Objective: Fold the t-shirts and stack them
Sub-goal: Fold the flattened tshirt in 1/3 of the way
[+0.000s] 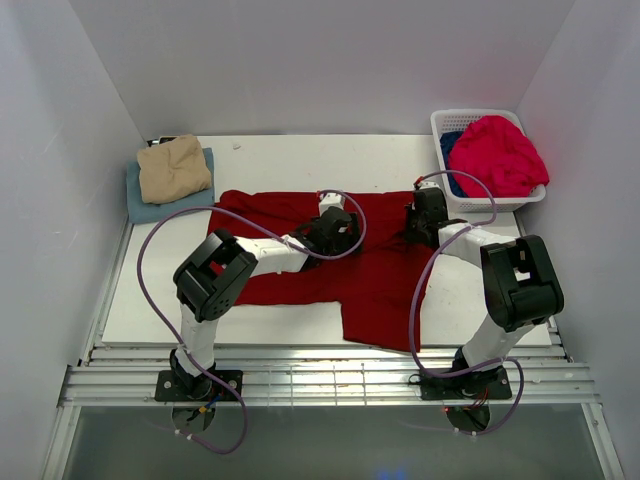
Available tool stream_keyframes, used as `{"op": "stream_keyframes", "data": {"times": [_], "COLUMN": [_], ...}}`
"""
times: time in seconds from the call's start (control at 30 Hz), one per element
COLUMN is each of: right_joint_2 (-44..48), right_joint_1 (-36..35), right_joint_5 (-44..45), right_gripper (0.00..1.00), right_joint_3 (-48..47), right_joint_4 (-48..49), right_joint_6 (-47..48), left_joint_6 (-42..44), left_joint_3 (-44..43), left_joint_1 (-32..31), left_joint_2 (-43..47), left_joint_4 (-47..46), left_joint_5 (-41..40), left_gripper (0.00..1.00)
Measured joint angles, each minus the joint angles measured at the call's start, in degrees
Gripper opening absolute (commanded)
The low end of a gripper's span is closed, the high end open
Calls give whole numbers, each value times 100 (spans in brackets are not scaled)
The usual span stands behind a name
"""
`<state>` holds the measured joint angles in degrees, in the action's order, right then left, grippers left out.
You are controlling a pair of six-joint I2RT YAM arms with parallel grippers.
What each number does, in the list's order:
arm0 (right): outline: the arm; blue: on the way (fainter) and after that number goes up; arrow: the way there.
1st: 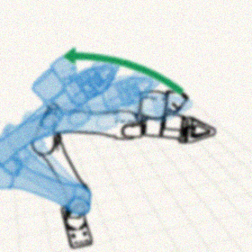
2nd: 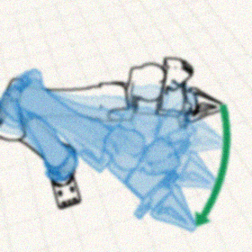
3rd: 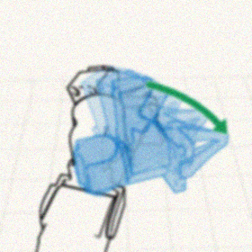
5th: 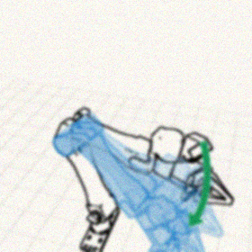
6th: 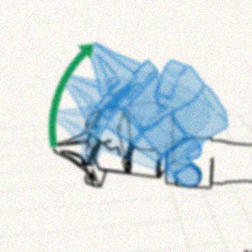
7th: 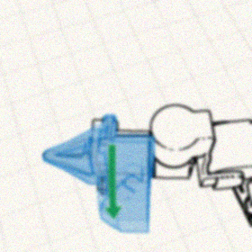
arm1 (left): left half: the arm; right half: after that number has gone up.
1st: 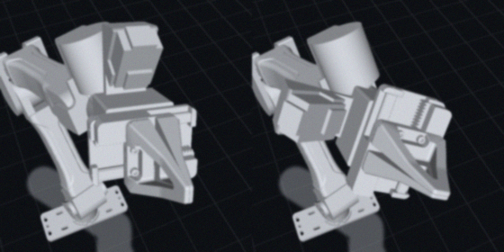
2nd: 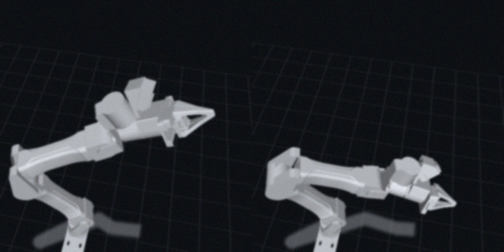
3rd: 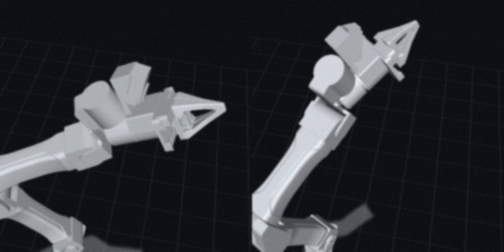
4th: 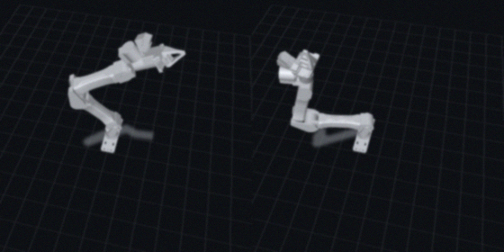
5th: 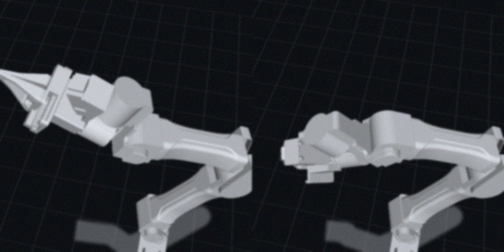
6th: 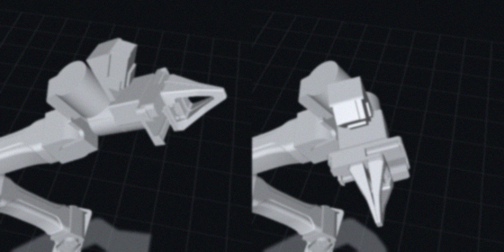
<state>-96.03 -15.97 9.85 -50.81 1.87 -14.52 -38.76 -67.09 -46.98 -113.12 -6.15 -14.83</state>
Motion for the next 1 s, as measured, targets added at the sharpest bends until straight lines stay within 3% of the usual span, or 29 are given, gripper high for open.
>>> {"op": "stream_keyframes", "data": {"times": [0.13, 0.27, 0.33, 0.53, 0.63, 0.77, 1.0], "right_joint_2": [-4, -4, -4, -2, 7, 76, 262], "right_joint_1": [15, 20, 20, 20, 20, 20, 20], "right_joint_5": [-26, -68, -85, -103, -101, -98, -72], "right_gripper": [15, 15, 15, 15, 16, 29, 51], "right_joint_3": [13, 37, 70, 111, 116, 199, 275], "right_joint_4": [0, 9, 9, 11, 11, 20, -44], "right_joint_6": [-2, -7, -7, -9, -7, -24, -28], "left_joint_6": [-59, -114, -144, -181, -195, -186, -111], "left_joint_3": [0, 2, 11, 42, 44, 44, 109], "left_joint_1": [-28, -68, -83, -87, -90, -94, -125], "left_joint_2": [0, 0, 0, 0, 0, 0, 0], "left_joint_4": [-31, -37, -42, -44, -46, -50, -52], "left_joint_5": [59, 85, 96, 114, 136, 177, 181], "left_gripper": [70, 49, 43, 41, 25, 7, 2]}}
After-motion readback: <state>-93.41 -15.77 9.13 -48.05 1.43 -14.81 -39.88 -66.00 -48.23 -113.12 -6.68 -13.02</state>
